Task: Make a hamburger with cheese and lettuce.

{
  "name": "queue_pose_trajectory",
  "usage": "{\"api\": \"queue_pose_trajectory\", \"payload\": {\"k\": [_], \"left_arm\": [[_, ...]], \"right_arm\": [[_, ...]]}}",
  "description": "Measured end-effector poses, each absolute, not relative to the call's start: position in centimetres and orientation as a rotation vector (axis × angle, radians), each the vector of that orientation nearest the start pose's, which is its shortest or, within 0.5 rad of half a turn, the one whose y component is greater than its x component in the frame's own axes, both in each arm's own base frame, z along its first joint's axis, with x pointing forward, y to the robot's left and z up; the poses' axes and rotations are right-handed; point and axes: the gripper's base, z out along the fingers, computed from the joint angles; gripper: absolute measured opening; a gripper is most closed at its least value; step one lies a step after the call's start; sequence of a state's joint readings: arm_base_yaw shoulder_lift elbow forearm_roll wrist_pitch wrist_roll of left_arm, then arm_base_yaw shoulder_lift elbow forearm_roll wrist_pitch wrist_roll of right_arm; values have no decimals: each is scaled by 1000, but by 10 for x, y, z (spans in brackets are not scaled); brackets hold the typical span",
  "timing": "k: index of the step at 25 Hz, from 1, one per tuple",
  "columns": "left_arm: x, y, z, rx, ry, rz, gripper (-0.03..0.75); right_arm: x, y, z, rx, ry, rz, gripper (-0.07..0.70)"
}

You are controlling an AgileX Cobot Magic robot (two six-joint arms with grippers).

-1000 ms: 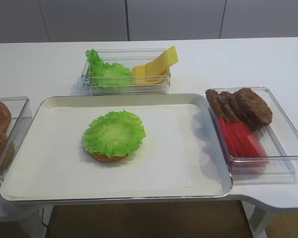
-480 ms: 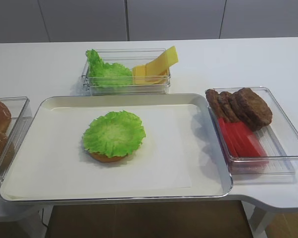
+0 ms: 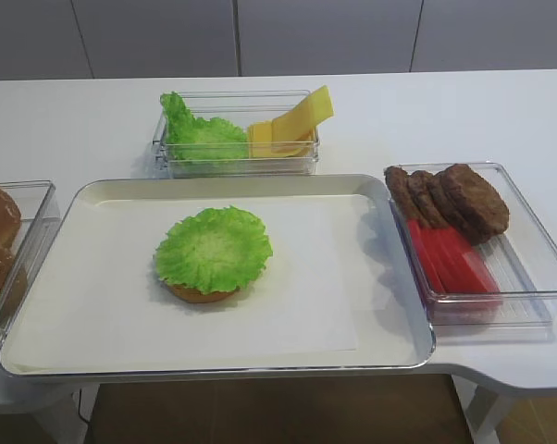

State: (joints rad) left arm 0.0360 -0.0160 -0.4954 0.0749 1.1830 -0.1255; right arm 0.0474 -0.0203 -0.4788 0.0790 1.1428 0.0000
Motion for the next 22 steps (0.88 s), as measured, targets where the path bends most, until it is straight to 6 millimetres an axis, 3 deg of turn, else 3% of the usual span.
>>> {"api": "queue_pose_trajectory", "payload": {"k": [22], "left_arm": [[-13, 6, 266, -183, 2145, 39, 288]], "right_arm": [[-10, 8, 265, -112, 2124, 120, 397]]}}
